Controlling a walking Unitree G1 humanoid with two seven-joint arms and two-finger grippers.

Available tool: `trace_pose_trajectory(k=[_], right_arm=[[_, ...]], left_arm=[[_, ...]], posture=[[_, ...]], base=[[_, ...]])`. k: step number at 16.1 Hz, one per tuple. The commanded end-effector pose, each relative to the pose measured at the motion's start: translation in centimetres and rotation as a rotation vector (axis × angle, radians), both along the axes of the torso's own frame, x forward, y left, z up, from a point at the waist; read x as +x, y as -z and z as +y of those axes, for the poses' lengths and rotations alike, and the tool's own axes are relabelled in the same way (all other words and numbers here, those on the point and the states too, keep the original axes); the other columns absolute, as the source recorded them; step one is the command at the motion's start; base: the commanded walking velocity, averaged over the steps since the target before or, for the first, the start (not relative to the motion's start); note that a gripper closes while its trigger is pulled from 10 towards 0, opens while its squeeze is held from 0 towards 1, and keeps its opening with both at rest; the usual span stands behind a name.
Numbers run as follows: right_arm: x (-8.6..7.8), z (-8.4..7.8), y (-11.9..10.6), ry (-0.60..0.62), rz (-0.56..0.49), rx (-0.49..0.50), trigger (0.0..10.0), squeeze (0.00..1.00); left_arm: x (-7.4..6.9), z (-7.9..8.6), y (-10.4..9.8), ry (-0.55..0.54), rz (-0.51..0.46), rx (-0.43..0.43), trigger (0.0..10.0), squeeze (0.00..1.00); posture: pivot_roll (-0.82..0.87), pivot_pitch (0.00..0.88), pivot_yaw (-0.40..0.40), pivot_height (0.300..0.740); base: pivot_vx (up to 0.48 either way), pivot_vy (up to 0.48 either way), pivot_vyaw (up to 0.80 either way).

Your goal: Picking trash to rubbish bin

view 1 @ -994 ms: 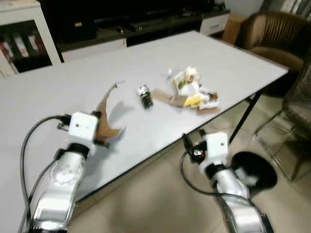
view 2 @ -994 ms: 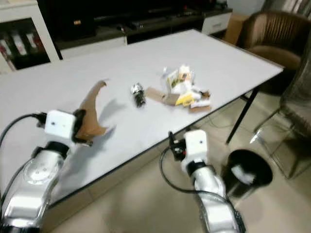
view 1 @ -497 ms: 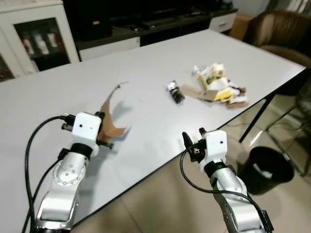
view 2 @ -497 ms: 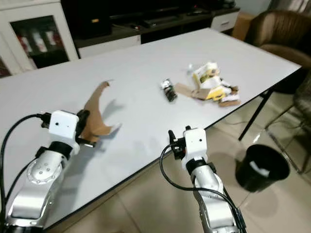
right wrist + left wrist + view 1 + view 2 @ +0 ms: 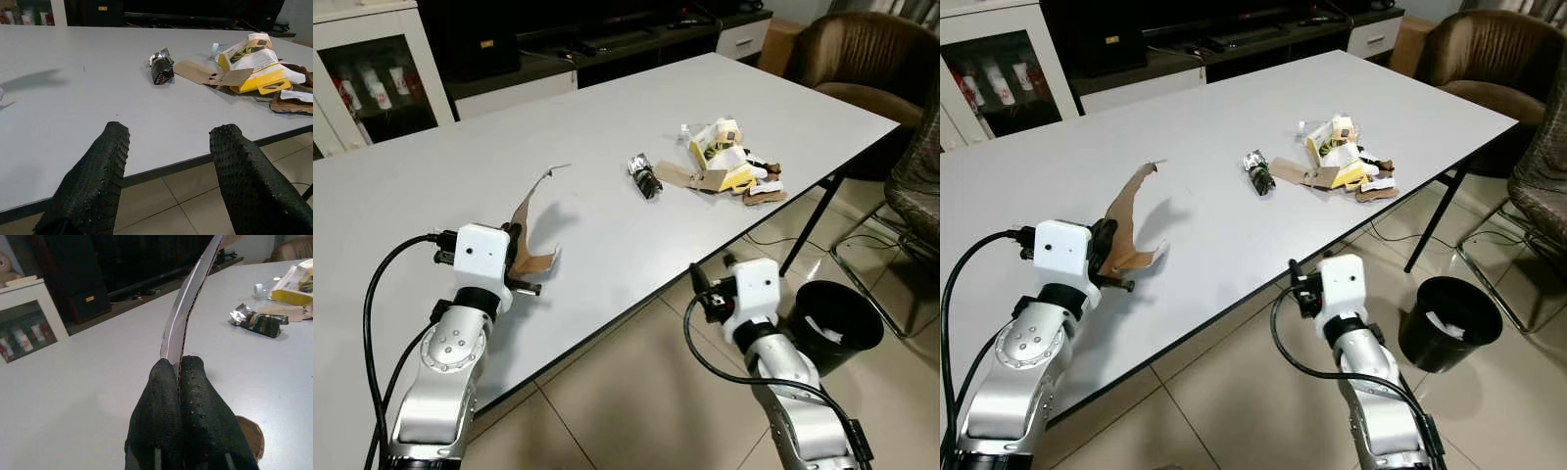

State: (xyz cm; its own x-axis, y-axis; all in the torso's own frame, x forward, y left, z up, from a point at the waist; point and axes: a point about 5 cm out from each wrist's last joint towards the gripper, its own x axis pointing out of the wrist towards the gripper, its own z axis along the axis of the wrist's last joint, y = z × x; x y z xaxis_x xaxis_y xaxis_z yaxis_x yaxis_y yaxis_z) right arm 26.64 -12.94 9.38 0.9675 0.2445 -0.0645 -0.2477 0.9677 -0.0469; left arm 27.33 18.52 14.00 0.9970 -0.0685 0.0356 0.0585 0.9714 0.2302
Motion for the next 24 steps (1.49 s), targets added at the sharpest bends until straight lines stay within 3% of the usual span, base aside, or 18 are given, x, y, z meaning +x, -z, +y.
trace_pose_trajectory(k=[1,12,17,24], right_arm=[[0.4,-0.3,-0.4,0.001,-0.004,-0.014,10.0,0.0],[1.1,1.1,-1.5,-0.106,-0.044,-0.046,10.0,0.0],[1.2,1.4,-1.6,-0.125,-0.054,-0.06,10.0,0.0],[1.4,1.9,-1.8,-0.168,-0.051,-0.009,10.0,0.0]], left_arm=[[0.1,-0.2,0.5,-0.005,0.03,-0.019,10.0,0.0],[0.5,-0.1,0.2,-0.027,0.006,-0.031,10.0,0.0],[0.5,0.0,0.1,-0.025,0.002,-0.022,10.0,0.0],[0.4,0.2,0.1,-0.036,0.003,-0.007,10.0,0.0]], posture=[[0.0,0.0,-0.022,0.74],[0.0,0.0,-0.041,0.74],[0.01,0.0,-0.046,0.74],[0.03,0.0,-0.054,0.74]], base=[[0.27,0.0,-0.58],[0.37,0.0,-0.04],[0.395,0.0,0.73],[0.393,0.0,0.0]])
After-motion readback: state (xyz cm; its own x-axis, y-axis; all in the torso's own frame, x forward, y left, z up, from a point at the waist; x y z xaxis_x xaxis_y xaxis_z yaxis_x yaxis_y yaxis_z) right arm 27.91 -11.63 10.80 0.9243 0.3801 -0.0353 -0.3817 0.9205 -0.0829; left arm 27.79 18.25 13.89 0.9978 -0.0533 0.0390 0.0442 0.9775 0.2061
